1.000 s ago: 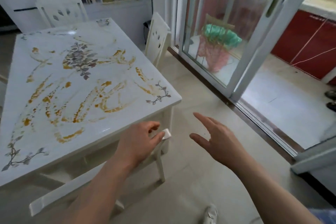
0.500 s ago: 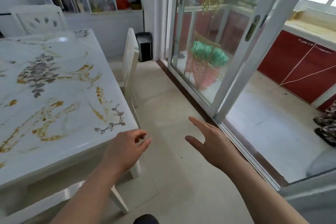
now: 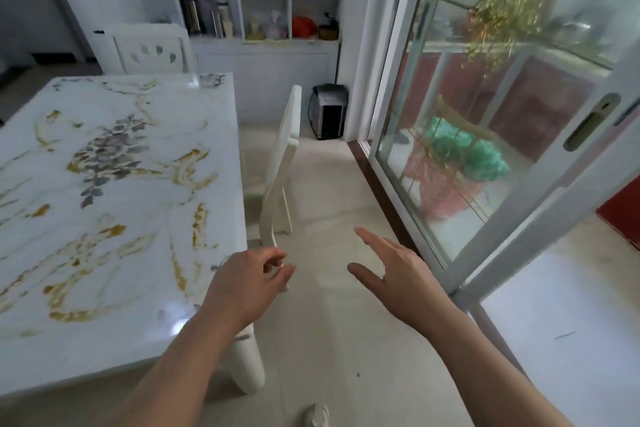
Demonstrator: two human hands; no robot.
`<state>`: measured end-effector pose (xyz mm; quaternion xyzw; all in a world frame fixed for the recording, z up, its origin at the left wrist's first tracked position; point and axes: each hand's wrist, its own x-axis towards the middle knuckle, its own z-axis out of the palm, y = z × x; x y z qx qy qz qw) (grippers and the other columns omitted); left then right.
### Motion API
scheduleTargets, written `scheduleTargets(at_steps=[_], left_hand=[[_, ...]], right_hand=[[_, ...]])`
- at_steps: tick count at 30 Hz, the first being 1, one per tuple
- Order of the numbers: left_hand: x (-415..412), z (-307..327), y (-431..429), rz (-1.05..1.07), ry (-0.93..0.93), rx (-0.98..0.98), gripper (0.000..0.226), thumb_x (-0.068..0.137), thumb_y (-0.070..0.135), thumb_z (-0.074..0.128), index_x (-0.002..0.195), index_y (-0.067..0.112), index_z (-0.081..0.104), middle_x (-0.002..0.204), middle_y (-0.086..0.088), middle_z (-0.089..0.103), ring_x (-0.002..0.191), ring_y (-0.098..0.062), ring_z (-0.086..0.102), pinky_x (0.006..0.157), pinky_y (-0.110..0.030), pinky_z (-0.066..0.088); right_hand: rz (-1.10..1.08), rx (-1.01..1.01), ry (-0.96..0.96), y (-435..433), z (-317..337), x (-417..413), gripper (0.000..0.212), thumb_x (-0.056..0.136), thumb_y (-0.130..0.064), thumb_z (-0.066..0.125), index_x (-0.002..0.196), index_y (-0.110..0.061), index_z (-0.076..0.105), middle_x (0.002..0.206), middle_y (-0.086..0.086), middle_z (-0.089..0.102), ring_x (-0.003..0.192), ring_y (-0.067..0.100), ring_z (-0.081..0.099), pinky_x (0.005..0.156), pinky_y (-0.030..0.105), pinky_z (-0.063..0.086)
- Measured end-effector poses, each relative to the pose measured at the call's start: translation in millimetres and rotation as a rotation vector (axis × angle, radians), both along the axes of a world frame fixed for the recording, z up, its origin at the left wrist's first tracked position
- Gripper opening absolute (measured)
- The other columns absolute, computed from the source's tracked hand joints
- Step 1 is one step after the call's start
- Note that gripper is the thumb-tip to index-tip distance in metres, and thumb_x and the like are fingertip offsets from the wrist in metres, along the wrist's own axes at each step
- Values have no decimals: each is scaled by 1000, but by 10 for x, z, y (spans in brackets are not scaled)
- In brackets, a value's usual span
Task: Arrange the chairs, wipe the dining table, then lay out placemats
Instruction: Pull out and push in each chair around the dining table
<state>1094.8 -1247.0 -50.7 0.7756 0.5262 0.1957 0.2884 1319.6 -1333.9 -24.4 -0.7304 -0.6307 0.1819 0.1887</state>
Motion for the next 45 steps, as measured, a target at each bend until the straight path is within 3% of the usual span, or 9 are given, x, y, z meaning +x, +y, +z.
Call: scheduleTargets(at_steps=[3,15,19,25,28,30,34,39,45], left_hand=[[240,106,466,48,17,-7,33,85,46,63,113,29,67,98,17,68,92,0,62,87,-32,52],[1103,236,1711,164,100,18,40,85,48,60,120,28,62,103,16,66,96,-4,60,89,-31,49],[1376,153,2083,278,90,-15,39,86,50,59,119,29,61,100,18,63,97,-3,59,89,-30,48],[1859,134,2610,502,74,-37,43,88,43,60,127,25,56,119,8,63,109,-10,58,92,-27,43],[2071,139,2834,596,73,-54,45,88,45,58,129,26,54,123,8,61,97,-10,62,92,-30,46],[2145,91,2962,652,91,-62,45,89,47,57,128,26,54,124,8,60,85,-8,61,91,-30,47],[2214,-27,3191,755,107,-97,43,87,46,59,125,26,56,122,7,61,112,-14,56,92,-31,45],[2265,-141,3581,843,151,-174,37,88,46,57,114,19,57,109,3,64,100,-18,59,83,-30,46],[2291,-337,3997,801,177,-228,47,89,44,56,132,26,49,127,6,57,117,-15,53,89,-27,42]], right_hand=[[22,-6,9,513,89,327,60,93,-51,50,147,-37,28,142,-12,44,110,15,54,90,19,33],[187,1,-14,2079,132,1142,59,94,-51,49,146,-37,27,143,-9,44,108,14,54,94,24,35],[297,1,-51,2717,100,1466,58,95,-50,48,147,-35,27,145,-6,42,119,15,49,102,30,35],[485,28,-99,3636,78,1994,59,94,-51,48,147,-34,29,146,-8,42,132,14,38,105,31,35],[591,34,-111,4062,65,2167,57,94,-48,49,146,-33,30,144,-6,44,132,15,38,106,30,34],[664,35,-124,4309,28,2209,57,95,-48,48,146,-34,29,145,-6,43,132,14,38,107,30,33],[762,17,-98,4759,-88,2163,58,94,-46,52,147,-33,31,146,-5,43,133,15,38,109,29,30],[883,14,-144,5347,-222,2018,59,95,-45,50,148,-33,27,150,-8,36,137,13,30,109,25,23],[1032,95,-304,6024,-348,1758,61,93,-40,55,148,-28,30,155,0,28,141,18,26,114,29,19]])
